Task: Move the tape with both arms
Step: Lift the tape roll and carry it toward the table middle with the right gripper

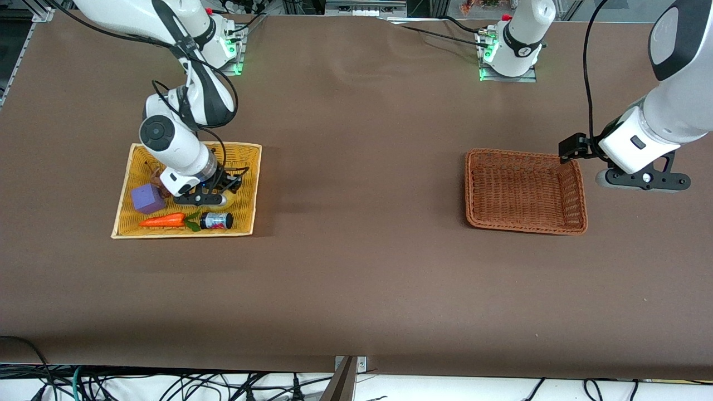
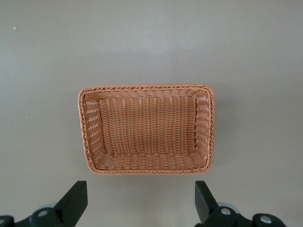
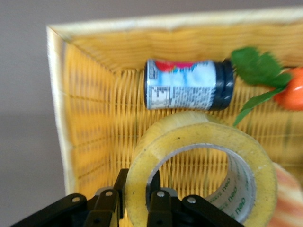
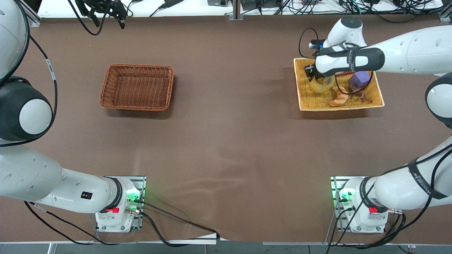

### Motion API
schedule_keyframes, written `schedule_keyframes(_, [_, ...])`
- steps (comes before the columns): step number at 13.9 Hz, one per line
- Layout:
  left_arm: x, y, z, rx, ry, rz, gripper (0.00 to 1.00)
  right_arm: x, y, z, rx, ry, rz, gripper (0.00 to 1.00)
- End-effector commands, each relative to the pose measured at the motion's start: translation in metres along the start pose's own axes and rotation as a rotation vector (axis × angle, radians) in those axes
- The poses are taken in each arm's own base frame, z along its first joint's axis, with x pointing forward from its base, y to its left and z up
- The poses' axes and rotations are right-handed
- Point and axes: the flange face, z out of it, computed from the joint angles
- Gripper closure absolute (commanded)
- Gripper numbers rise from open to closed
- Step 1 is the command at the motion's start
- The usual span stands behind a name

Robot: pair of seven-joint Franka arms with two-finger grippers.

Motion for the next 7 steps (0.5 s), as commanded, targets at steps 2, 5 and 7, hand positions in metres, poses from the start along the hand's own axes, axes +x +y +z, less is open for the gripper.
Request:
schedule_keyframes(2, [-0.002,-0.002,-0.002,-0.029,-0.001,0.012,0.00,0.020,-0.042,-0.097,-0.009,-0.035,-0.033,1.00])
schedule_keyframes(5, [-0.002,-0.007,-0.002,-0.030,-0.001,0.004,0.00,0.018,-0.125,-0.129,0.038,0.007,0.026,1.00])
schedule_keyframes(7, [-0.002,-0.007,-0.002,-0.030,-0.001,0.003,0.00,0.016,-0.179,-0.135,0.068,0.023,0.059,1.00])
